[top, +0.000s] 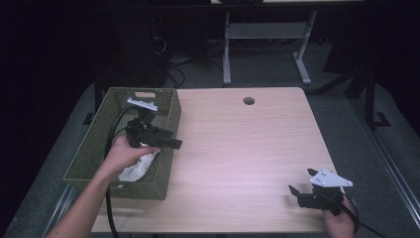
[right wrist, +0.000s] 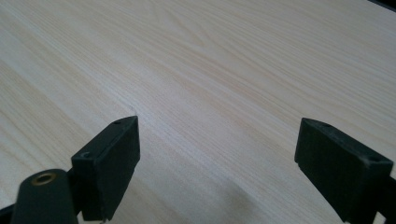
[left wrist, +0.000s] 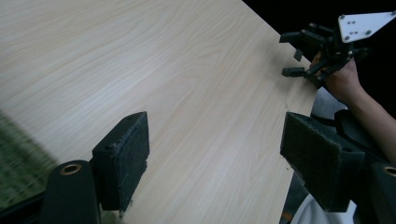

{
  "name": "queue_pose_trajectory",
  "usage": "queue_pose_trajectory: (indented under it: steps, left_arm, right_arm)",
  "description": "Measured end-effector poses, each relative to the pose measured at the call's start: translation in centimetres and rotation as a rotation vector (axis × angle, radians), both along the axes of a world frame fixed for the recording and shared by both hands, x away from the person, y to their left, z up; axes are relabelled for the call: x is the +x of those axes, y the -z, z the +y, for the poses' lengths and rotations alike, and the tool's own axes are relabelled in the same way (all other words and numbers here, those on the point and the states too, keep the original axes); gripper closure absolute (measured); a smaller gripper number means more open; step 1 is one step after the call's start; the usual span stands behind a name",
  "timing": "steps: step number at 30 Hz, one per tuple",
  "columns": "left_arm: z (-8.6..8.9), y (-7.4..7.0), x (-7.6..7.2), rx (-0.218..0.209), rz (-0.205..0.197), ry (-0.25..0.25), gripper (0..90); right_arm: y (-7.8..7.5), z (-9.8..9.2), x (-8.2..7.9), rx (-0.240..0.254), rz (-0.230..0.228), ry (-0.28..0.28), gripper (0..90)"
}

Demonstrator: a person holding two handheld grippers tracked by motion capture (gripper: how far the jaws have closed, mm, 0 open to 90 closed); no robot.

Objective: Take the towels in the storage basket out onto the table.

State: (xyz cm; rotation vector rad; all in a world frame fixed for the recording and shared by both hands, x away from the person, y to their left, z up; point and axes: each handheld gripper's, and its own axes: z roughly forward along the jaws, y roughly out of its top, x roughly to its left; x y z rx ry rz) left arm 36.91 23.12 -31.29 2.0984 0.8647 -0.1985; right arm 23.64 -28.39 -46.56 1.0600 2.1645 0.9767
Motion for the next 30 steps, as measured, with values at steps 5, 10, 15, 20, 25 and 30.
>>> queue_pose_trajectory:
  steps: [5,10,15,20,25,30]
  left_arm:
    - [1.8,-0.2,0.3,-0.008,0.010,-0.034,23.6]
    - [3.4,-0.3,0.6,0.000,0.011,-0.066,23.6]
    - [4.9,0.0,0.9,0.016,0.012,-0.110,23.5]
    - [6.3,0.4,1.3,0.045,0.018,-0.159,23.4]
    - [7.6,1.1,1.6,0.081,0.020,-0.202,23.4]
    - [8.8,2.0,2.2,0.145,0.027,-0.271,23.3]
  right_arm:
    - [0.0,-0.1,0.0,0.001,0.000,0.010,13.7]
    - [0.1,0.0,0.0,-0.003,0.000,0.005,13.7]
    - [0.0,0.0,0.0,-0.003,-0.001,0.002,13.7]
    - [0.0,0.0,-0.1,-0.005,-0.003,0.004,13.7]
    - [0.0,-0.1,0.0,-0.005,-0.005,0.007,13.7]
    - [-0.1,-0.1,-0.1,-0.003,-0.005,0.006,13.7]
